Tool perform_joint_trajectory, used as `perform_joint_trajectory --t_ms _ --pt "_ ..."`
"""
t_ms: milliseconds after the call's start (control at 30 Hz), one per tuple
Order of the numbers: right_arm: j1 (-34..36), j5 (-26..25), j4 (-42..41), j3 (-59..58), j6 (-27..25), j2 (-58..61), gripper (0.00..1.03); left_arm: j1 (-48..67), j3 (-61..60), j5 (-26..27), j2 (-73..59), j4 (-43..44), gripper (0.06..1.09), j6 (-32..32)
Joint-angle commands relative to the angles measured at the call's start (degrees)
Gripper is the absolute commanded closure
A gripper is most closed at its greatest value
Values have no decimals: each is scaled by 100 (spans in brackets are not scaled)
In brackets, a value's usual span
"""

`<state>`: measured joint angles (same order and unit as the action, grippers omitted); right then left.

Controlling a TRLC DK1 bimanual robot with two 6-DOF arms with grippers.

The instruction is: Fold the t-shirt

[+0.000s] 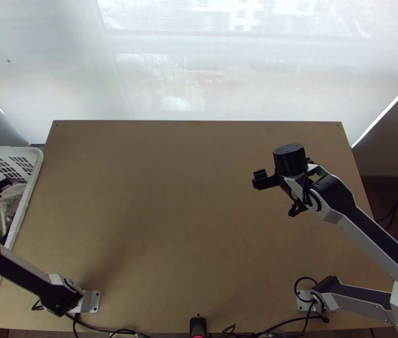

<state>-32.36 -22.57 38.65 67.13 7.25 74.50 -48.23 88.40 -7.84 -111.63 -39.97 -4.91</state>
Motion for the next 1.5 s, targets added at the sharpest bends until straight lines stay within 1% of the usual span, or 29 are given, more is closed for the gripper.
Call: perform_joint_trajectory --t_ms 0,67,200,300,400,467,533,600,767,867,1033,1167,1267,1467 --pt "10 -46 2 10 102 -85 5 349 1021 335 986 -908 105 245" --pt "2 -125 2 28 102 -120 5 560 1522 212 1249 -1207 105 289" --pt "-25 -160 -25 54 23 -260 4 947 2094 -192 1777 -1391 105 403" --pt "-25 -160 -33 45 -4 -401 4 1290 2243 -315 2366 -1180 105 412" --pt "-69 -160 -77 -122 -4 -656 5 1703 2261 -315 3051 -662 105 420" --pt "-122 -160 -69 -236 -13 -779 5 2037 2261 -429 3385 -336 105 403" --pt "-157 -160 -69 -376 5 -946 5 2494 2234 -535 3666 -187 105 297" --pt "-165 -160 -69 -456 5 -1104 5 2836 2155 -535 3886 -29 105 236" --pt "-113 -169 72 -464 -48 -1368 5 3891 2164 -517 4132 -29 105 209" --pt "-69 -169 72 -438 -206 -1535 5 4700 2252 -508 4141 -73 105 350" --pt "-34 -204 125 -245 -426 -1755 5 6308 2190 -508 3948 -565 105 1176" --pt "2 -213 186 -192 -531 -1825 5 7433 1751 -438 3675 -653 105 1229" --pt "160 -204 265 -183 -531 -1825 5 8110 1760 -429 3315 -565 105 1229" --pt "687 -204 345 -192 -522 -1825 5 9068 2454 -324 2313 -301 105 1229"
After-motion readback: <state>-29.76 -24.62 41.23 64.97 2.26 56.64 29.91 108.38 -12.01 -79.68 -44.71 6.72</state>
